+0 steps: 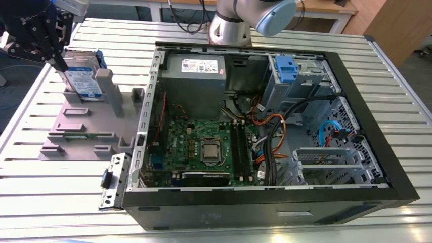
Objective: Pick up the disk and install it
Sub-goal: 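Pick up the disk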
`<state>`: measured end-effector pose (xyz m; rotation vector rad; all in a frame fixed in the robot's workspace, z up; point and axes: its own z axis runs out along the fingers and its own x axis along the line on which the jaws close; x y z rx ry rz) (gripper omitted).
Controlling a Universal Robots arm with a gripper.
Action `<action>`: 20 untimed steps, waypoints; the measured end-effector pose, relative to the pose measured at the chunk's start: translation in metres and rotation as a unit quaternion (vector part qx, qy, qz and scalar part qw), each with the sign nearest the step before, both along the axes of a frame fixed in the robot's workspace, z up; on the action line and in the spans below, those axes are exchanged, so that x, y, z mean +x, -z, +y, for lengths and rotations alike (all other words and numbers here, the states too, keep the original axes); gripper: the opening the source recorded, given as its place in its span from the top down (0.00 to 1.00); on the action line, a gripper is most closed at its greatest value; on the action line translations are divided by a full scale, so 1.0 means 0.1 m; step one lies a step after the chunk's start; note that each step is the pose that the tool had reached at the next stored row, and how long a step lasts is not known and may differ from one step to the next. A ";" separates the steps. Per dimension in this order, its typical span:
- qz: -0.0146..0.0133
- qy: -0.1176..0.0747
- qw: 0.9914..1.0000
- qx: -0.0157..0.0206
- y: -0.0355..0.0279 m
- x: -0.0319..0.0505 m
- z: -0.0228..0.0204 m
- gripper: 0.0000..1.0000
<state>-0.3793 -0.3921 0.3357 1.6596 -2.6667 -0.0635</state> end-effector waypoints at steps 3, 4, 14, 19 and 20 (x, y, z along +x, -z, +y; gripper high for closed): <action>0.000 -0.001 1.000 0.000 0.000 0.000 0.000 0.89; 0.000 -0.001 1.000 0.000 0.000 0.000 0.000 0.89; 0.000 -0.005 1.000 0.000 0.000 0.000 0.000 0.89; 0.000 -0.007 1.000 0.000 0.000 0.000 0.000 0.89; 0.000 -0.007 1.000 0.000 0.000 0.000 0.000 0.89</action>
